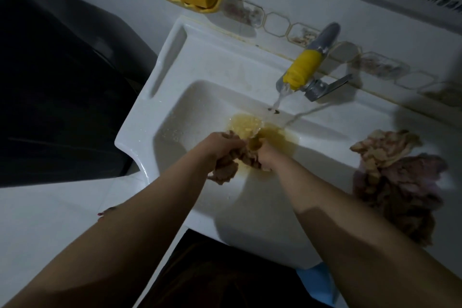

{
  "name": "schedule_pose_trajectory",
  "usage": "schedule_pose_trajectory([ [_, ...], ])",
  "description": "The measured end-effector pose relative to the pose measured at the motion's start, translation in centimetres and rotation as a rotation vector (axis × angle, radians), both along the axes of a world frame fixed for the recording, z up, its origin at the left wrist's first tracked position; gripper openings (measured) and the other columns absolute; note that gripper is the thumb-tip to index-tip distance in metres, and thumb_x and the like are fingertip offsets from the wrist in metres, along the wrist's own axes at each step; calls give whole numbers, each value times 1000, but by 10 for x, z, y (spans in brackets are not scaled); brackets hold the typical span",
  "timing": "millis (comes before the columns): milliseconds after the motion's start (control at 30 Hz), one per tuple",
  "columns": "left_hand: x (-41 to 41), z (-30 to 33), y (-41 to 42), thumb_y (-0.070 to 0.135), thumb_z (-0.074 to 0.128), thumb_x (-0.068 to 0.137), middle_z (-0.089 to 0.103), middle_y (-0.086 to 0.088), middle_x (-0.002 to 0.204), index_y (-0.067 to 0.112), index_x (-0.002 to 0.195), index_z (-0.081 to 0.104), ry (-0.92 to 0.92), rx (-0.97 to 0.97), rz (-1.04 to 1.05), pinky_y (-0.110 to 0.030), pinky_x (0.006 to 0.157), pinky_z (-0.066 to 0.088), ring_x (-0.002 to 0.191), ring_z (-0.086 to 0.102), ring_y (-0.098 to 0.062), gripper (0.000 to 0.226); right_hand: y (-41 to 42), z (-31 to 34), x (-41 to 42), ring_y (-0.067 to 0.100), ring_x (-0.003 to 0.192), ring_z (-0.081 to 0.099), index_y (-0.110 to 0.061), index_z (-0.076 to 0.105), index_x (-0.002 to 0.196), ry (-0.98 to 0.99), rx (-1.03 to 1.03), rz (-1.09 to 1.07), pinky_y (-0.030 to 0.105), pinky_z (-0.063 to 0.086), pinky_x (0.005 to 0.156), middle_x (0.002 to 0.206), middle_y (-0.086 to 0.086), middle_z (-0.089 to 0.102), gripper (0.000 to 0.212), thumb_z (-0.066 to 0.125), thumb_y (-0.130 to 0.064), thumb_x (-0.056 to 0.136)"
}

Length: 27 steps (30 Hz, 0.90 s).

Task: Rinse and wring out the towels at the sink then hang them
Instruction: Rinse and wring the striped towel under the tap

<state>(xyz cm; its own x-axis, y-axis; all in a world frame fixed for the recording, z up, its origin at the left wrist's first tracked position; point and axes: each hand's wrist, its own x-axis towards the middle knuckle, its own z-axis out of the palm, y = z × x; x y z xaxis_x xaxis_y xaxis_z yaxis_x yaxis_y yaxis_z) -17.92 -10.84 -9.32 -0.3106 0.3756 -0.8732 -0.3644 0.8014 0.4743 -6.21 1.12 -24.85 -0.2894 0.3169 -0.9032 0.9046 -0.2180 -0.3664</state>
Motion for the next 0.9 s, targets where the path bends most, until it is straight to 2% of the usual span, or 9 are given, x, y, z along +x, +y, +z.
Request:
schedule_pose_trajectory([
  [133, 9, -16, -9, 28, 71, 85, 65, -3, 75, 11, 90, 67, 5, -15, -65, -25, 61, 51, 64, 58, -14, 18, -7, 38, -18, 24, 88, 62, -26, 40, 119, -26, -18, -130, 25, 56, 53, 108, 10, 57, 18, 39, -26, 100],
  [267, 8, -24, -14, 21, 72, 84, 62, -4, 71, 12, 80, 64, -11, 15, 64, -26, 57, 48, 60, 56, -15, 13, 14, -48, -12, 30, 100, 59, -24, 55, 108, -85, 60, -92, 45, 49, 93, 122, 16, 60, 53, 20, -57, 87],
  [400, 5, -30, -15, 18, 70, 85, 64, -6, 74, 10, 82, 65, 6, 23, 97, -25, 55, 47, 59, 56, -15, 10, -6, 39, -22, 25, 98, 48, -21, 27, 143, -60, 73, 199, 31, 41, 75, 129, 9, 47, 50, 46, -17, 97],
  [533, 1, -31, -15, 14, 69, 86, 63, -8, 71, 6, 82, 65, 11, 73, 164, -25, 58, 50, 58, 57, -15, 10, 5, 46, -28, 23, 84, 56, -8, 52, 123, 27, 162, -16, 33, 49, 70, 108, 10, 59, 29, 43, -20, 98],
  [600, -3, -28, -16, 14, 65, 88, 57, -9, 66, 4, 77, 61, -30, 137, 254, -21, 47, 46, 45, 52, -11, 15, 12, 62, -36, 18, 73, 62, -5, 58, 112, 83, 191, -132, 22, 54, 63, 101, 12, 63, 30, 43, -27, 99],
  [667, -9, -25, -16, 20, 62, 92, 51, -11, 60, 3, 76, 58, -102, 200, 372, -20, 40, 42, 36, 46, -13, 23, 15, 86, -38, 3, 41, 51, -11, 59, 88, 164, 48, -280, 15, 39, 35, 74, 4, 55, 35, 41, -39, 100],
  [733, -13, -18, -13, 18, 56, 95, 53, -13, 53, -1, 80, 58, -136, 259, 455, -29, 42, 48, 36, 50, -21, 25, 16, 108, -35, 3, 29, 38, -10, 63, 85, 229, -173, -317, 14, 25, 28, 54, -2, 50, 44, 49, -50, 94],
  [800, -18, -10, -9, 10, 48, 97, 55, -17, 51, -6, 82, 57, -105, 289, 523, -37, 44, 52, 43, 56, -27, 24, 15, 121, -31, 3, 39, 50, -6, 66, 102, 342, -281, -302, 15, 30, 31, 56, -4, 61, 30, 58, -33, 93],
  [900, -29, -1, -2, 1, 39, 99, 58, -9, 48, -4, 78, 55, -46, 311, 552, -25, 39, 48, 44, 57, -23, 27, 16, 126, -22, 15, 72, 70, 1, 65, 105, 438, -238, -333, 24, 56, 59, 84, 8, 74, 23, 62, -15, 89],
])
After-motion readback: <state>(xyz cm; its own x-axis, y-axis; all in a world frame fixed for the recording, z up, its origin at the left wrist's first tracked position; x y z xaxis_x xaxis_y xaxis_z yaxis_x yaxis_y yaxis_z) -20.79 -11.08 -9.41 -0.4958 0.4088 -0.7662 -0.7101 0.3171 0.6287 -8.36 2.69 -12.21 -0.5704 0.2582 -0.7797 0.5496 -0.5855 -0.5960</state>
